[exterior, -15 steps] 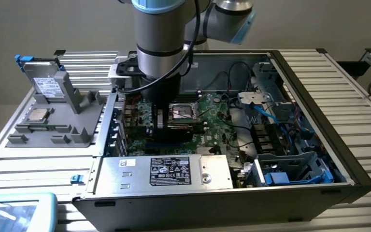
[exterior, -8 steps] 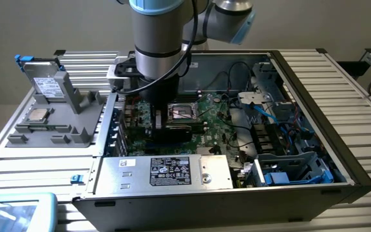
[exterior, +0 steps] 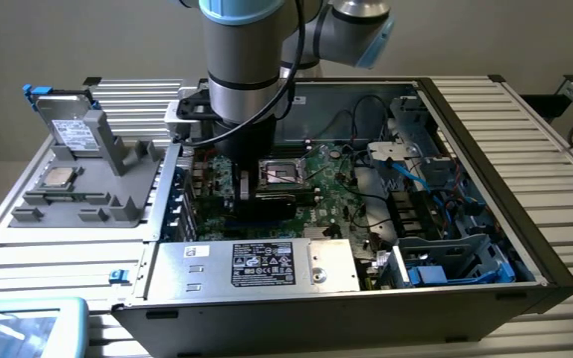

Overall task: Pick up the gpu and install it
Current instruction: 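Insert the gpu into the slot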

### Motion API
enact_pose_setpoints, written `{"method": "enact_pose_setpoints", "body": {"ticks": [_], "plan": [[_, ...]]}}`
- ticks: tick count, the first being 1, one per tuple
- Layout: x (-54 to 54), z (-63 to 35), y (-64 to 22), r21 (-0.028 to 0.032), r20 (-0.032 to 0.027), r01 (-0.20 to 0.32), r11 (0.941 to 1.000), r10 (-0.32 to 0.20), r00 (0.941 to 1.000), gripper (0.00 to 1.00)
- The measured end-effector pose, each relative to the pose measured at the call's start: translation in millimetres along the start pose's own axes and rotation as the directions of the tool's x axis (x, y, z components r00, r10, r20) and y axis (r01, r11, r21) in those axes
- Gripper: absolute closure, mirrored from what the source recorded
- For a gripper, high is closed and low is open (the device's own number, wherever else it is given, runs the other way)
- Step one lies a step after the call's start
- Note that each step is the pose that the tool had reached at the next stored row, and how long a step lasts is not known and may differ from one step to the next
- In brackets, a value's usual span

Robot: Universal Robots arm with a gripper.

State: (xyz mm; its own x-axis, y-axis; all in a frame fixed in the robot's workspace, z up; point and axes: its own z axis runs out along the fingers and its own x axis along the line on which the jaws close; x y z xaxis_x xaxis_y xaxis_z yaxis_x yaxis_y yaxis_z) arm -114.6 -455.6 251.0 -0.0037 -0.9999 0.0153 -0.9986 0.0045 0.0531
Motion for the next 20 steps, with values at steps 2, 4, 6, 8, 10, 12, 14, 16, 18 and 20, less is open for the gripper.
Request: {"method": "enact_pose_setpoints", "body": {"ticks": [2,4,6,8,10,12,14,16,18,20], "plan": [[0.0,0.1,0.0,0.0,0.0,0.0,1.0,0.0,1.0,0.73],[-0.1,1.9,-0.2,0.0002,0.0001,0.0,1.0,0.0,1.0,0.73],[0.0,2.1,-0.2,0.0,-0.0001,0.0,1.0,0.0,1.0,0.73],[0.0,2.1,-0.1,0.0,-0.0002,0.0,1.0,0.0,1.0,0.73],[0.0,2.2,-0.1,0.0,0.0,0.0,1.0,0.0,1.0,0.73],[0.0,2.2,-0.1,0.0001,0.0,0.0,1.0,0.0,1.0,0.73],[0.0,2.2,-0.1,0.0,0.0,0.0,1.0,0.0,1.0,0.73],[-0.3,2.4,-0.2,0.0001,0.0,0.0,1.0,0.0,1.0,0.73],[-0.9,2.4,-0.1,-0.0001,-0.0001,-0.001,1.0,0.001,1.0,0.73],[-1.4,2.4,-0.1,-0.0002,0.0006,-0.002,1.0,0.002,1.0,0.73]]}}
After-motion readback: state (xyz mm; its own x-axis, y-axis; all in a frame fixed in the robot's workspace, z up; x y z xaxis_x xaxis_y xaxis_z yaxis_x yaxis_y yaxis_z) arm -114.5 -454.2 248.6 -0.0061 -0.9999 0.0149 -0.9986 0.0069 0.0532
